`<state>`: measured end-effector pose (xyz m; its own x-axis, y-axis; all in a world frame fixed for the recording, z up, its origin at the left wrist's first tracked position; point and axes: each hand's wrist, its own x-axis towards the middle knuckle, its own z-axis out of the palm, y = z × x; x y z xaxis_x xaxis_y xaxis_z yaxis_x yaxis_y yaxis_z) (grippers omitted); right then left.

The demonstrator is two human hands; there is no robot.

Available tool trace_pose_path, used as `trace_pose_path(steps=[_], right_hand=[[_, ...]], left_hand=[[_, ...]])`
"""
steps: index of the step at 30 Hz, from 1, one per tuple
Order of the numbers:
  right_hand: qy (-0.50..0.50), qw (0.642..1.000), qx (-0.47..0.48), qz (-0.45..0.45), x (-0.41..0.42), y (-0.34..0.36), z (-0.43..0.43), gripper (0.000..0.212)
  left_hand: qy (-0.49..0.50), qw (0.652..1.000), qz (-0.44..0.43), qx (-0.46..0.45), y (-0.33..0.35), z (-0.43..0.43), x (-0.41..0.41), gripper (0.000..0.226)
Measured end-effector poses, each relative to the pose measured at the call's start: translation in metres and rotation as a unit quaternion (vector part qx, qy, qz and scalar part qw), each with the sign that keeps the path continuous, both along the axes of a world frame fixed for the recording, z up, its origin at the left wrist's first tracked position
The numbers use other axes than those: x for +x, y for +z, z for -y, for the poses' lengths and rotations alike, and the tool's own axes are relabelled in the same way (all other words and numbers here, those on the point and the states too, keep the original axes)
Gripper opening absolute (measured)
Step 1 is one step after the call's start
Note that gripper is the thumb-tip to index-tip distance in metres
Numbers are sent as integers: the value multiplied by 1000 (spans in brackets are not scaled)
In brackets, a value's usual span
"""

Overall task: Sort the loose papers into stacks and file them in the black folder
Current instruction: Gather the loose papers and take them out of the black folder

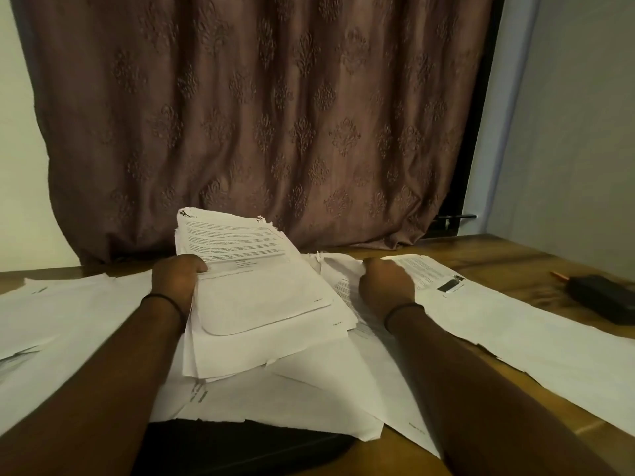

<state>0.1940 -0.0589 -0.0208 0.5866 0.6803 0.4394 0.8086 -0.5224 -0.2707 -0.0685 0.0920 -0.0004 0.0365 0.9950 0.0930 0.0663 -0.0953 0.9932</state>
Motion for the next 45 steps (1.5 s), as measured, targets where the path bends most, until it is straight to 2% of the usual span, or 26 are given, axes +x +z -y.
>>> trace_pose_path(steps=[3, 5, 7, 10, 11, 13, 16, 21, 23, 25, 27, 28, 29, 30, 31, 32, 33, 34, 35, 37, 39, 41, 45], right_hand=[[-9, 985, 174, -1, -2, 8, 2, 27], [56, 950, 306, -16, -8, 12, 3, 28], [180, 917, 348, -71, -16, 18, 0, 25], [407, 851, 262, -204, -31, 25, -3, 27], [455, 833, 217, -229, -36, 26, -2, 24], [508, 820, 120, -236, -40, 28, 0, 20], [517, 825, 35, -225, -37, 31, 4, 23], [496, 838, -14, -226, -39, 36, 12, 20], [494, 842, -42, -215, -42, 35, 10, 22], [507, 832, -89, -206, -46, 36, 12, 24], [523, 807, -124, -246, -46, 42, 20, 29], [514, 804, -113, -278, -46, 47, 24, 29], [487, 816, -79, -302, -41, 49, 25, 26], [439, 848, -36, -294, -35, 48, 24, 23], [355, 905, 7, -236, -24, 45, 20, 25], [243, 960, 10, -137, -13, 42, 18, 31], [121, 991, -37, -53, 4, 36, 16, 34], [22, 994, -99, -34, 16, 32, 19, 39], [-37, 984, -158, -68, 24, 30, 24, 46], [-70, 961, -224, -144, 34, 31, 40, 55], [-62, 948, -289, -121, 30, 36, 52, 53], [-58, 947, -298, -101, 22, 35, 52, 44], [-76, 961, -244, -111, 22, 22, 34, 33]], left_hand=[[-28, 1000, 13, -3, 1, 3, 0, 38], [-59, 998, 1, -16, 1, 3, 1, 37], [-86, 996, -9, -25, 3, 6, 2, 34], [-124, 991, 39, -39, 7, 15, 3, 34], [-139, 987, 65, -54, 7, 17, 4, 32], [-168, 973, 118, -102, 6, 23, 5, 28], [-199, 959, 154, -133, 5, 25, 9, 29], [-283, 931, 171, -154, 10, 34, 14, 38], [-308, 923, 168, -158, 8, 36, 12, 34], [-319, 928, 132, -138, 5, 34, 12, 23], [-297, 945, 85, -107, 4, 34, 12, 22], [-287, 950, 76, -97, 5, 34, 11, 22], [-287, 951, 71, -93, 4, 33, 11, 21], [-288, 951, 65, -88, 4, 33, 12, 21], [-294, 950, 59, -85, 6, 36, 13, 21], [-301, 949, 49, -79, 7, 39, 14, 21], [-301, 950, 38, -75, 7, 41, 15, 21], [-300, 951, 31, -71, 8, 42, 16, 21], [-299, 951, 30, -67, 8, 40, 15, 20], [-305, 950, 30, -62, 7, 37, 16, 19], [-305, 950, 30, -64, 5, 35, 16, 21], [-303, 951, 16, -56, 6, 37, 17, 20], [-318, 946, 19, -67, 4, 39, 19, 23]])
